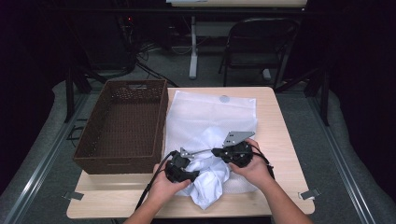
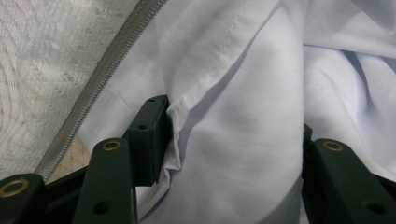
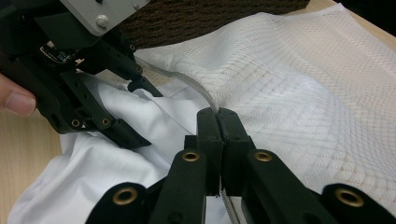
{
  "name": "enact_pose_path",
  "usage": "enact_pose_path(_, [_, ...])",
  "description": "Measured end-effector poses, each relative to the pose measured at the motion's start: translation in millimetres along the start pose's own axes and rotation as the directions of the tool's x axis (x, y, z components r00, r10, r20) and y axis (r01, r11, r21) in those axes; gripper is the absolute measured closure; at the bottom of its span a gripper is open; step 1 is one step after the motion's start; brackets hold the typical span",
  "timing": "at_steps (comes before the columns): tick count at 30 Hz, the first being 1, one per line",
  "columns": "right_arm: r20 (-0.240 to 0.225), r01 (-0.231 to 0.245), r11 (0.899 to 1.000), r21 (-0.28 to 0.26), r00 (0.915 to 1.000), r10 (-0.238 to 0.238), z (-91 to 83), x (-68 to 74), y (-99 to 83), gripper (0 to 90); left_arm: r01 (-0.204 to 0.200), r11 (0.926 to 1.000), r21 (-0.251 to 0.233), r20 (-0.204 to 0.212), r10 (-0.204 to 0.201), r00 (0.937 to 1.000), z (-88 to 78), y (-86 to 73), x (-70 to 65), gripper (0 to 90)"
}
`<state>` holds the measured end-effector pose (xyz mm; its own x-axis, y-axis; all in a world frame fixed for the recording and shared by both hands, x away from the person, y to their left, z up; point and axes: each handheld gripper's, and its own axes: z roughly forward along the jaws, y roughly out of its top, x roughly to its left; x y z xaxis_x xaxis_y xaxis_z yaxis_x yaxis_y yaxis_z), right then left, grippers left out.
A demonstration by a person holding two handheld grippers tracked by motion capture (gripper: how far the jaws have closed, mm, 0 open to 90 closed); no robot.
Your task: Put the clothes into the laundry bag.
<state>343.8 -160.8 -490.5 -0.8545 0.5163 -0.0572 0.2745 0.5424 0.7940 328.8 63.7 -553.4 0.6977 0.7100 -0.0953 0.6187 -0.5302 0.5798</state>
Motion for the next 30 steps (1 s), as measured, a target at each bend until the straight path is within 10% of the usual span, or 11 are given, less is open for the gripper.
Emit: enact_pose_path(30, [0.001, 0.008, 1.0, 0.003, 1.0, -0.008, 1.2, 2.6, -0.1, 88.7, 0.025, 0.9987, -0.045, 0.008, -0.024, 0.9997, 0.4, -3.9, -0.8, 63.3])
